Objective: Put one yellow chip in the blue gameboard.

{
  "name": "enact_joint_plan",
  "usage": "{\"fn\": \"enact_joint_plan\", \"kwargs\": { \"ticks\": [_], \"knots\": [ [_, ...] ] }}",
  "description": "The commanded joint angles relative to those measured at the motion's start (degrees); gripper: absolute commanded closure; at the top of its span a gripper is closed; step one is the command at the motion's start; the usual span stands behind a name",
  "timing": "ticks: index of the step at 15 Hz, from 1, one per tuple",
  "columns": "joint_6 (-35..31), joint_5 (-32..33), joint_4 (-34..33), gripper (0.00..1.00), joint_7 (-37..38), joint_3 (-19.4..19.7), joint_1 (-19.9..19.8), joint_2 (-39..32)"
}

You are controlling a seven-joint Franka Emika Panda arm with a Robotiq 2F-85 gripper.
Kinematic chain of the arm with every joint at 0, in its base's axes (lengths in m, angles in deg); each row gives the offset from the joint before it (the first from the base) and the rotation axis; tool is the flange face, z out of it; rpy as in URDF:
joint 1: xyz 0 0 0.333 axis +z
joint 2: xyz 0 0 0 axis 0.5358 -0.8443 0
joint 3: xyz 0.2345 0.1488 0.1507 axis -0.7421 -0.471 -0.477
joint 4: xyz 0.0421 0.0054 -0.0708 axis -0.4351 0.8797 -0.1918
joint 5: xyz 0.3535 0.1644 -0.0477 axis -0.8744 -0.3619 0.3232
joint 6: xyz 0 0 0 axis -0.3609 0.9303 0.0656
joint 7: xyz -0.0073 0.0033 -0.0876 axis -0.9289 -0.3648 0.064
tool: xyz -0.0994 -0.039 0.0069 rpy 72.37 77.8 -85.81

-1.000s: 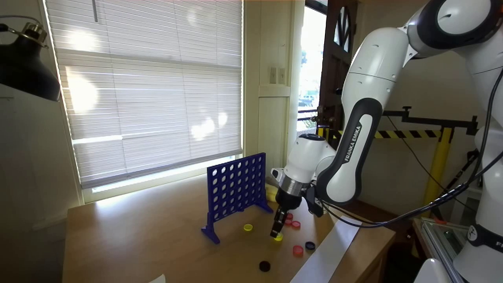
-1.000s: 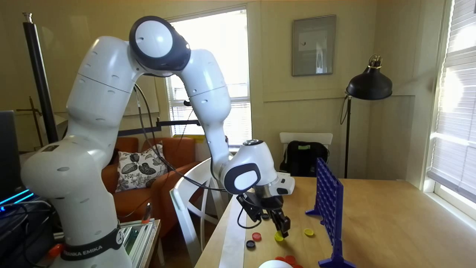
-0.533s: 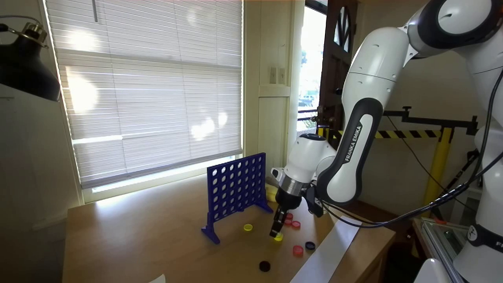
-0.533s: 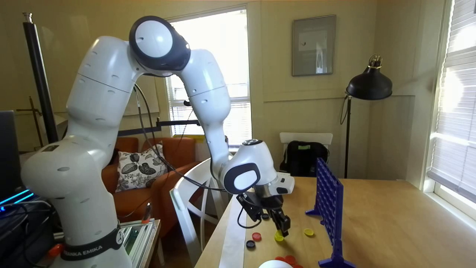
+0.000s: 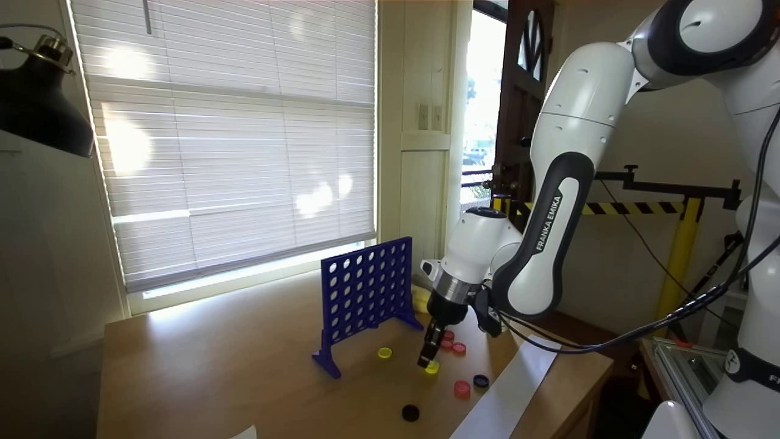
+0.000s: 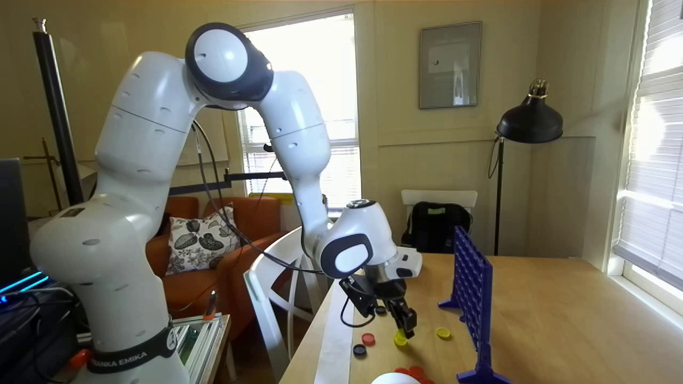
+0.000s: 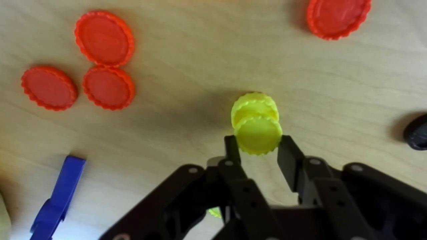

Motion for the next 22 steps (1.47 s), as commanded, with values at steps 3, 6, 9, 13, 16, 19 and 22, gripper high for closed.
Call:
{"fn": "enact_joint_plan", "kwargs": {
  "ticks": [3,6,9,13,16,19,22],
  "knots": [
    [-1.0,-1.5,2.0,0.9,-1.9,0.3,0.4,1.5],
    [-0.9,-1.5,2.2,0.9,-2.0,0.1,0.1,1.5],
    [-1.0,-1.5,2.5,0.9,-2.0,0.4,0.4,1.6],
    [-1.3,-1.6,2.8,0.9,-2.0,0.5,0.3,1.7],
    [-1.4,-1.6,2.8,0.9,-2.0,0.6,0.3,1.8],
    [-1.4,-1.6,2.9,0.9,-1.9,0.6,0.5,1.9],
    [-1.4,-1.6,3.0,0.9,-2.0,0.6,0.5,1.9]
  ]
}}
